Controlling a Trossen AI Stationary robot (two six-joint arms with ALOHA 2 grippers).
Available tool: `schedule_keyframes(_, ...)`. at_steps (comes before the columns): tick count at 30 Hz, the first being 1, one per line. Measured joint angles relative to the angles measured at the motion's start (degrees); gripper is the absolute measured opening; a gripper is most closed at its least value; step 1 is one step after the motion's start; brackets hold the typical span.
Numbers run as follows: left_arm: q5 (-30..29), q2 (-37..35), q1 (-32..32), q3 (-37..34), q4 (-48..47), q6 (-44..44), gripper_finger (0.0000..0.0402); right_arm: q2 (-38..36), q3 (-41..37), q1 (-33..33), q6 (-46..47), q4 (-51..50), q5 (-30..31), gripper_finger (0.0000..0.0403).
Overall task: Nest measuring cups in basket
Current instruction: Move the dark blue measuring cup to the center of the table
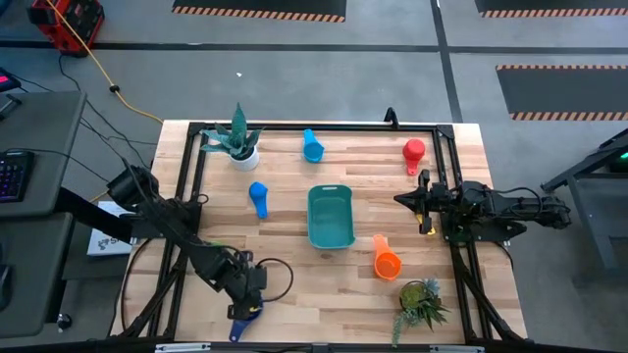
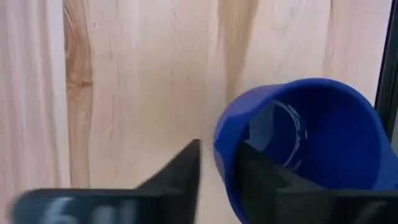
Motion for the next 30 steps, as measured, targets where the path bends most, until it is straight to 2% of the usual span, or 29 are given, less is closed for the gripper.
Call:
schedule_keyframes(3,0.80,-0.95,1.29,-0.02,0.17,1.43,0.0014,0.00,0.02,0.00,0.00,0.00,0.00,0.0000)
schedule_keyframes(9,3.78,-7.60,7.09,1.29,-2.02,3.16,0.0014,0.00,0.04,0.00,-0.01,-0.02,0.00,0.0000)
schedule_keyframes(13,3.83,-13.14,14.71,7.93,-9.27,8.50,0.0006,0.02,0.04,-0.01,-0.02,-0.07,0.00,0.0000)
schedule_keyframes(16,2.89,-14.21,22.44,14.55,-16.61,13.84,0.0005,0.02,0.04,0.00,-0.02,-0.08,0.00,0.0000)
schedule_keyframes(20,0.89,-11.75,33.90,20.44,-23.27,22.40,0.0004,0.02,0.04,-0.02,-0.02,-0.09,0.00,0.0000)
schedule_keyframes(24,1.01,-7.47,43.37,20.55,-24.08,24.64,0.0003,0.02,0.04,-0.01,-0.02,-0.09,0.00,0.0000)
schedule_keyframes(30,1.15,-0.16,47.95,20.57,-24.21,30.59,0.0004,0.04,0.04,-0.02,-0.02,-0.09,0.00,0.0000)
